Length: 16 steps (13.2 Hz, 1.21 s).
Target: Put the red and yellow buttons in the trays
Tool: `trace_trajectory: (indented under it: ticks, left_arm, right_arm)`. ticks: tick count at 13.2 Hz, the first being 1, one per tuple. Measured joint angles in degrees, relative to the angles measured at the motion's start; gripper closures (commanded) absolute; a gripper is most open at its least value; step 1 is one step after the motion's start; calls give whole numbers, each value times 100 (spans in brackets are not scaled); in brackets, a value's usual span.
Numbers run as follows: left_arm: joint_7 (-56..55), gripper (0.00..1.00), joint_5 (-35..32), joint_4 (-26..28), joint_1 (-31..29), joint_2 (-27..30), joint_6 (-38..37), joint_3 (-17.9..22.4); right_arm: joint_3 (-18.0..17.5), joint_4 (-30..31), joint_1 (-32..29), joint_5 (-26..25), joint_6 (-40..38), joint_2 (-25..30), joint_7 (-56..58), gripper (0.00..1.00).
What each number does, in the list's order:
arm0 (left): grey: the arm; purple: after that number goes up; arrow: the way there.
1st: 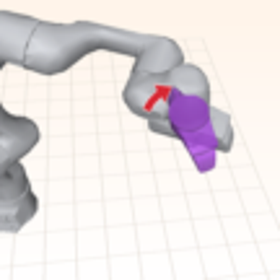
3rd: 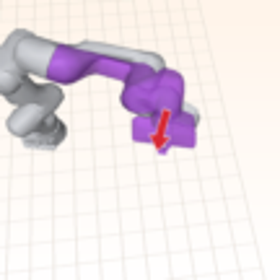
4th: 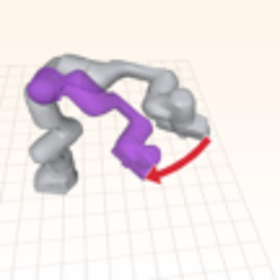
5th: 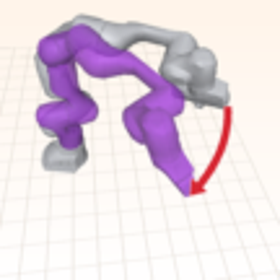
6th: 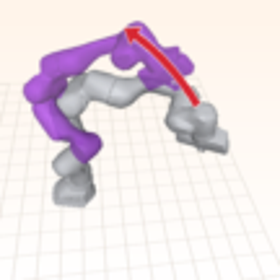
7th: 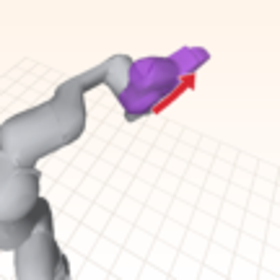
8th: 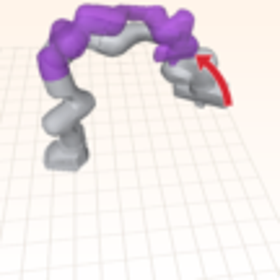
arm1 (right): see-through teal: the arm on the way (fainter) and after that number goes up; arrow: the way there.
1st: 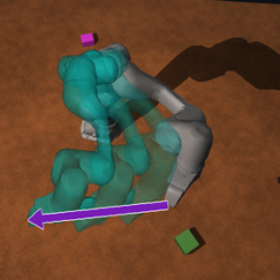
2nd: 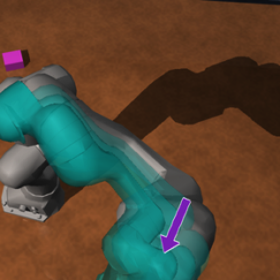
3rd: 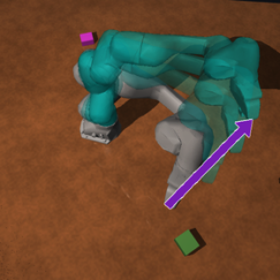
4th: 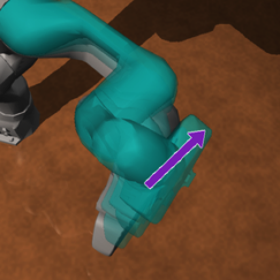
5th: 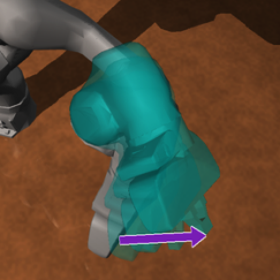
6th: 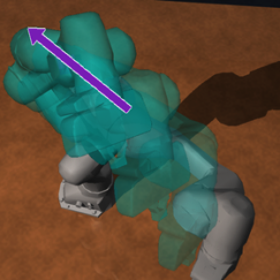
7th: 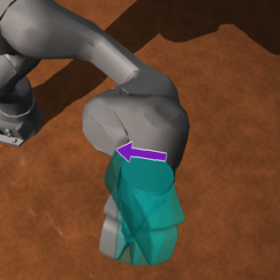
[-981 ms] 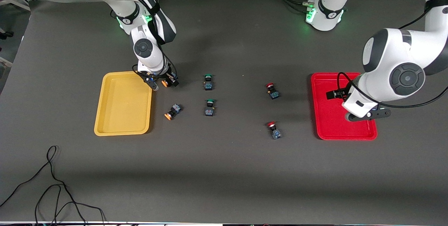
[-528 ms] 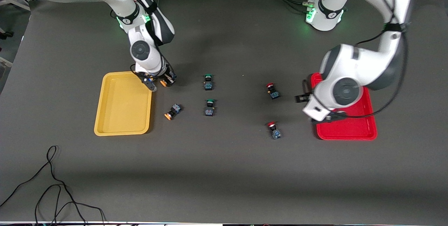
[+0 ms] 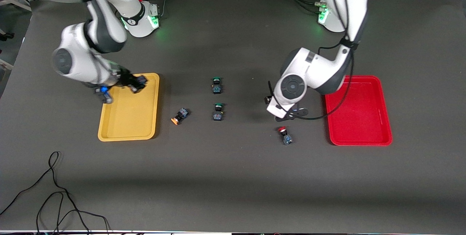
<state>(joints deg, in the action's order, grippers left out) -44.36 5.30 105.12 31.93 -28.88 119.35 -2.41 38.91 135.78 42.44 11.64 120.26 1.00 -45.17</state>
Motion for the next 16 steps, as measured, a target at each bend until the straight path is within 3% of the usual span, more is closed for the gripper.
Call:
trace_trajectory:
  ticks: [2,4,5,6,7,8,12,13,15,16]
  left_arm:
    - [-6,0,3,523,59,-13,568,0]
    - [-6,1,3,904,98,1,784,0]
    - [-6,19,3,1040,109,23,863,0]
    - [-5,46,3,1174,120,49,1015,0]
    - [-6,89,3,1297,126,69,1228,0]
    - [-6,100,3,1384,127,85,1379,2]
    - [-17,100,19,1433,103,303,1375,58]
    - [-25,100,25,1418,60,412,1192,73]
    - [-27,100,34,1261,-100,644,616,93]
    - [-26,100,35,1093,-218,752,257,101]
  right_arm:
    - [449,226,-30,-9,358,-243,713,97]
    - [505,429,-26,-7,781,-546,954,96]
    - [485,470,-10,13,914,-713,984,95]
    - [470,488,10,102,1027,-880,1059,94]
    - [461,491,26,276,1074,-1035,1216,93]
    - [455,492,34,475,1120,-1175,1404,92]
    - [409,490,58,947,1319,-1589,1753,83]
    - [400,488,66,978,1387,-1659,1769,74]
    - [388,486,68,1079,1461,-1771,1795,6]
    - [383,481,69,1096,1466,-1805,1801,0]
